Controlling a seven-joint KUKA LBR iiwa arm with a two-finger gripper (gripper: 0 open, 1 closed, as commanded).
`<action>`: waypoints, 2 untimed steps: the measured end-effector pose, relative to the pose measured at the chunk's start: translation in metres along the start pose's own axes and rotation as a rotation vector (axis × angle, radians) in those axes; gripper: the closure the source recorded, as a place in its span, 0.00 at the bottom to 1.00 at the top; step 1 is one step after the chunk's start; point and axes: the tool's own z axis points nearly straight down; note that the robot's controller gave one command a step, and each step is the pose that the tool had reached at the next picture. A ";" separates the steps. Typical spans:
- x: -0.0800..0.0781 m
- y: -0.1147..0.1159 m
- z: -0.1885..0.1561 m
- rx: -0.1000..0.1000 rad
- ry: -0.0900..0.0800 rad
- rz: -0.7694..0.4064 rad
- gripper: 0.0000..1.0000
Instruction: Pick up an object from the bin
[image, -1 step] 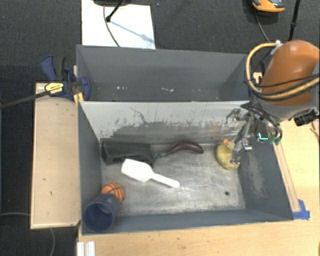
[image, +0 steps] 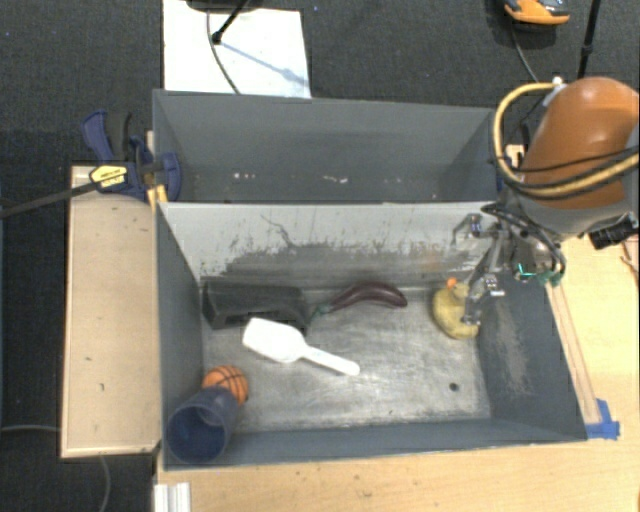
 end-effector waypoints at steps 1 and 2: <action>-0.005 -0.034 0.050 0.000 -0.007 0.041 0.00; 0.021 -0.032 0.113 -0.001 0.001 0.004 0.00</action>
Offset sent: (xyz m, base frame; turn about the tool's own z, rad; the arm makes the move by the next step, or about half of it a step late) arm -0.0214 -0.0317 -0.1125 0.0022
